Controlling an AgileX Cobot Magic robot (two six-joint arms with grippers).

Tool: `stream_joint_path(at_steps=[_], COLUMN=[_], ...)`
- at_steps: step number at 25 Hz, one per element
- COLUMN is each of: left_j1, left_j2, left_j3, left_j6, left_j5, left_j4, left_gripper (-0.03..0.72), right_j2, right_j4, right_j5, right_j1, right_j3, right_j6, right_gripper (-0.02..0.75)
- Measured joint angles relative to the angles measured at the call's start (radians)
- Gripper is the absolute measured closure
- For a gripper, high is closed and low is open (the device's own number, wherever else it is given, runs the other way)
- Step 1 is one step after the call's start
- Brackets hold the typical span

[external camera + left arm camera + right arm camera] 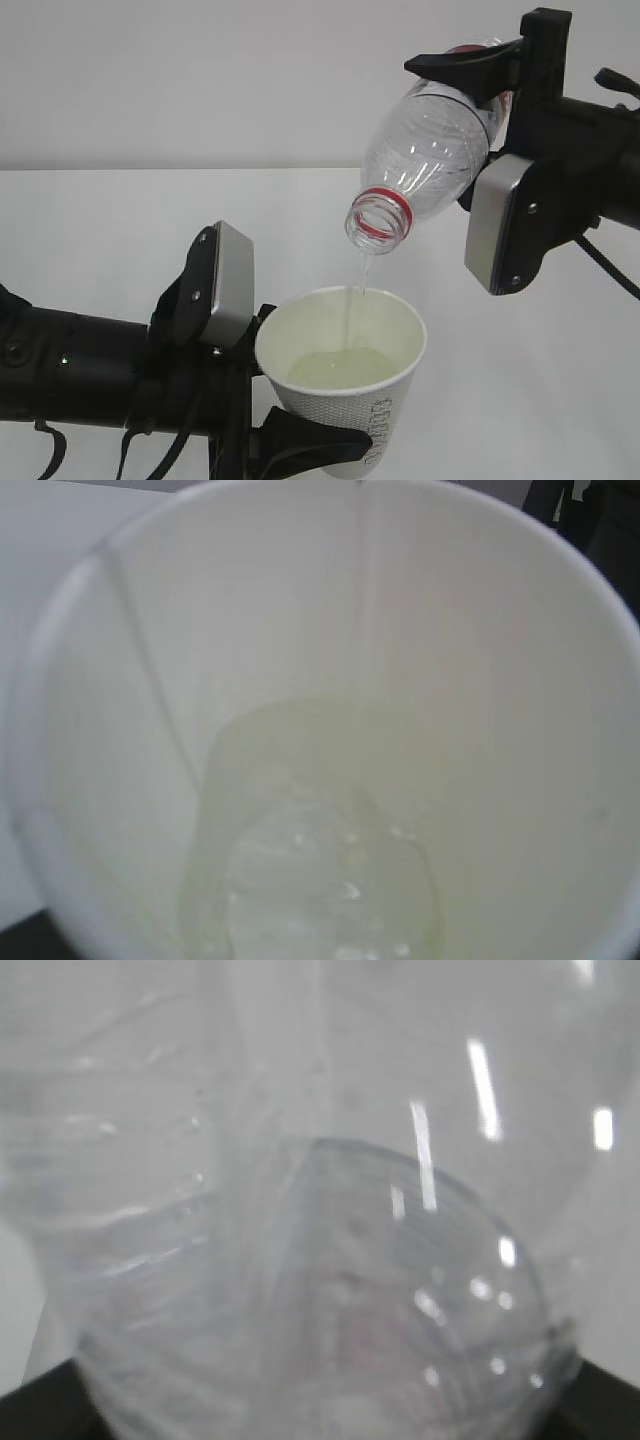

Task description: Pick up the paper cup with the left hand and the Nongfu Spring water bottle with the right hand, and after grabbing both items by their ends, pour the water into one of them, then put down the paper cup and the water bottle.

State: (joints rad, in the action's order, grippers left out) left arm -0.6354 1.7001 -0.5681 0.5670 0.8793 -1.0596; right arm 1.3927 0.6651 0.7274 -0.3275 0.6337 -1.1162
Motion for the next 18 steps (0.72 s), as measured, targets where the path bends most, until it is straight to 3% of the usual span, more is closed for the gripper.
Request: stream_joint_path(at_steps=[18], left_j1=[0.000], left_j2=[0.000], left_j3=[0.000], left_j6=[0.000], left_j5=[0.000], left_j4=[0.000], left_gripper=[0.190], right_j2=[0.000], right_j4=[0.000], right_j5=[0.000], right_j1=[0.000], right_j3=[0.000], right_j6=[0.000], right_gripper=[0.218])
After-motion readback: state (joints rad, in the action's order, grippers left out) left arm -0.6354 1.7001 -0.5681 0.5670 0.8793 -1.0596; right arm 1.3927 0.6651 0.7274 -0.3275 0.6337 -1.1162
